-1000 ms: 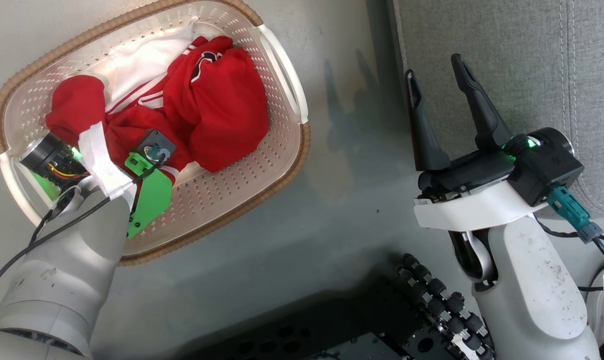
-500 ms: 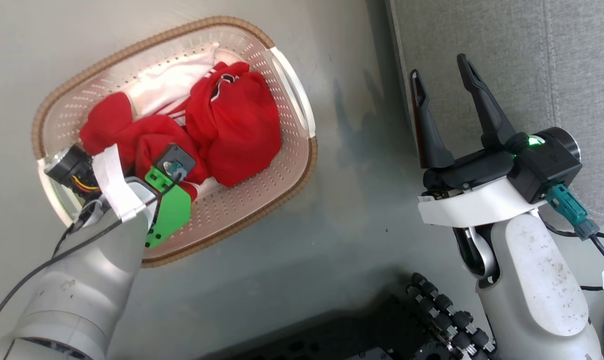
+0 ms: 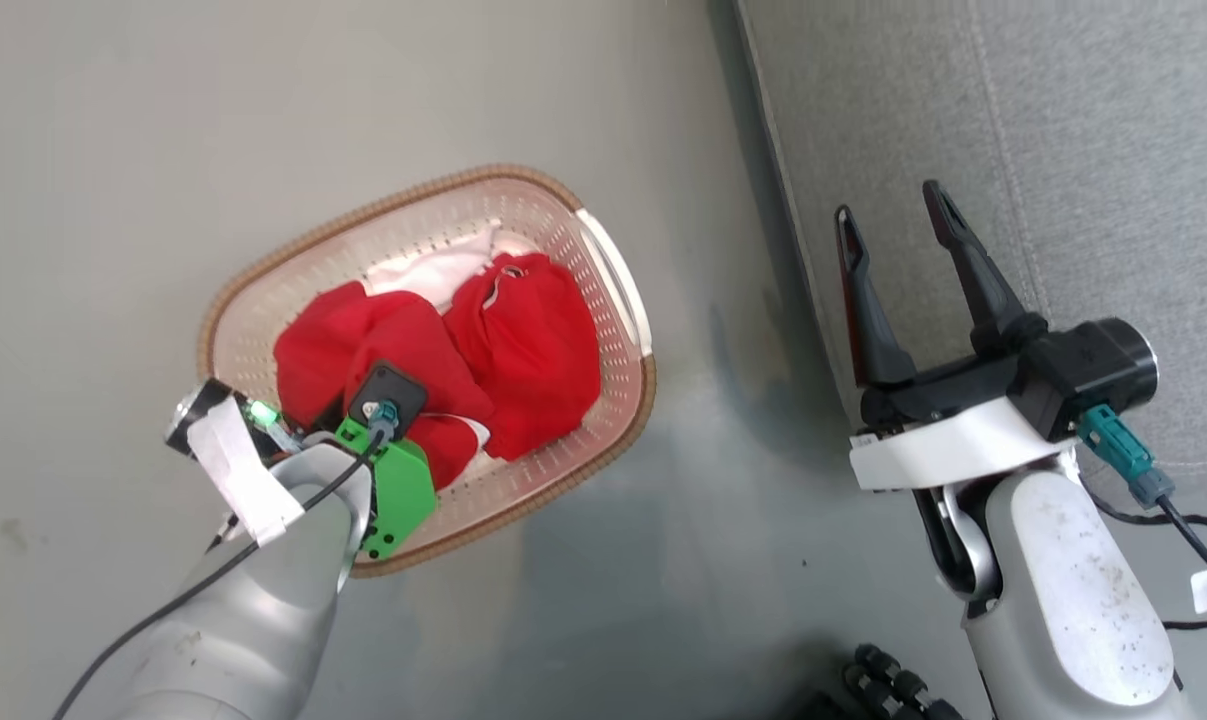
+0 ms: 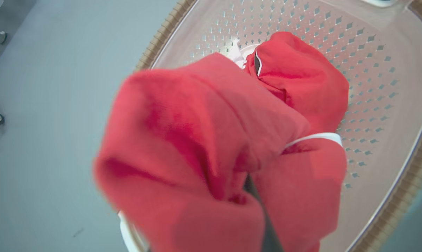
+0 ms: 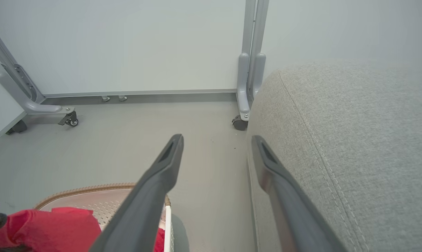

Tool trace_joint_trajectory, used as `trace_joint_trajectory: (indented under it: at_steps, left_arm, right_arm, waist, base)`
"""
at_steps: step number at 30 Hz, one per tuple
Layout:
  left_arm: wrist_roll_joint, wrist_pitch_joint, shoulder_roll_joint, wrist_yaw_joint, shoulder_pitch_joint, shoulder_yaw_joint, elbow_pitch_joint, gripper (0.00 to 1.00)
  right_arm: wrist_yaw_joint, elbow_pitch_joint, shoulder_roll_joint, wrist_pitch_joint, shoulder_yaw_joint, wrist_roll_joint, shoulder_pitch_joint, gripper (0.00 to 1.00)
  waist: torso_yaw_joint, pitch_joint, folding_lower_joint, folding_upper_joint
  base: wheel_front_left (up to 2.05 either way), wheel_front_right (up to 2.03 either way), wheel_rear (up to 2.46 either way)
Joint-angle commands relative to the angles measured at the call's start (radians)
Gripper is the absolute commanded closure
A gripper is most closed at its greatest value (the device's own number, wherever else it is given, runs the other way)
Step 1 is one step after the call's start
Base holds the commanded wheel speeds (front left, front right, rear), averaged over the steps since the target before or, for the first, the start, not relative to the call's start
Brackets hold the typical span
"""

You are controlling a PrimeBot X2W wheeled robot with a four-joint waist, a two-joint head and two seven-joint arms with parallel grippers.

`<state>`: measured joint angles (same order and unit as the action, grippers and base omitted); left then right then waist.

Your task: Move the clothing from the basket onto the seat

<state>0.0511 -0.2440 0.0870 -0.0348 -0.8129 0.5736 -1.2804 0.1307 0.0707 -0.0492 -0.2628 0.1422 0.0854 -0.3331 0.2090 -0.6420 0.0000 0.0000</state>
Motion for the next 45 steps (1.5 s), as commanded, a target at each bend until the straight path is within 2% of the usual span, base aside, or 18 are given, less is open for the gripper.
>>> trace_joint_trajectory:
  at_steps: [1,4,8,15,18,20,24,25,31,38,45]
  left_arm:
    - [-0.016,-0.013,-0.003,0.002,0.028,-0.008,0.010,1.00]
    - [-0.037,-0.022,-0.006,0.001,0.060,-0.018,0.050,1.00]
    - [-0.066,-0.022,0.010,0.005,0.126,-0.030,0.203,1.00]
    - [-0.105,-0.022,0.048,-0.019,0.254,-0.064,0.469,1.00]
    - [-0.129,-0.022,0.057,-0.029,0.315,-0.091,0.589,1.00]
    - [-0.153,-0.021,0.058,-0.016,0.361,-0.118,0.654,1.00]
    - [-0.176,-0.021,0.057,-0.032,0.449,-0.179,0.803,1.00]
    - [-0.180,-0.021,0.052,-0.025,0.486,-0.207,0.877,1.00]
    - [-0.166,-0.021,0.041,-0.010,0.573,-0.279,1.059,1.00]
    - [-0.170,-0.021,-0.003,0.017,0.629,-0.367,1.293,1.00]
    - [-0.153,-0.020,-0.030,0.091,0.651,-0.359,1.462,1.00]
  right_arm:
    - [0.000,0.009,-0.002,-0.003,-0.005,-0.006,0.025,0.00]
    - [0.000,0.020,-0.002,-0.003,-0.009,-0.008,0.047,0.00]
    - [0.000,0.035,-0.002,-0.003,-0.013,0.000,0.089,0.00]
    - [0.000,0.055,-0.002,-0.003,-0.028,0.010,0.168,0.00]
    - [0.000,0.065,-0.002,-0.003,-0.030,0.008,0.203,0.00]
    - [0.000,0.070,-0.003,-0.003,-0.030,0.006,0.228,0.00]
    - [0.000,0.076,-0.002,-0.003,-0.037,0.000,0.272,0.00]
    - [0.000,0.071,-0.002,-0.003,-0.042,0.001,0.294,0.00]
    - [0.000,0.050,-0.002,-0.003,-0.039,0.011,0.345,0.00]
    - [0.000,0.049,-0.007,-0.003,-0.020,0.001,0.372,0.00]
    - [0.000,0.044,-0.014,-0.003,-0.019,0.004,0.371,0.00]
  waist:
    - [-0.046,0.145,0.0000,0.0000]
    - [-0.061,0.209,0.0000,0.0000]
    - [-0.083,0.298,0.0000,0.0000]
    - [-0.111,0.436,0.0000,0.0000]
    - [-0.118,0.489,0.0000,0.0000]
    - [-0.121,0.521,0.0000,0.0000]
    - [-0.125,0.587,0.0000,0.0000]
    - [-0.129,0.611,0.0000,0.0000]
    - [-0.134,0.657,0.0000,0.0000]
    - [-0.136,0.685,0.0000,0.0000]
    - [-0.134,0.695,0.0000,0.0000]
  base:
    - [0.00,0.00,0.00]
    - [0.00,0.00,0.00]
    - [0.00,0.00,0.00]
    - [0.00,0.00,0.00]
    - [0.00,0.00,0.00]
    - [0.00,0.00,0.00]
    - [0.00,0.00,0.00]
    - [0.00,0.00,0.00]
    - [0.00,0.00,0.00]
    - [0.00,0.00,0.00]
    - [0.00,0.00,0.00]
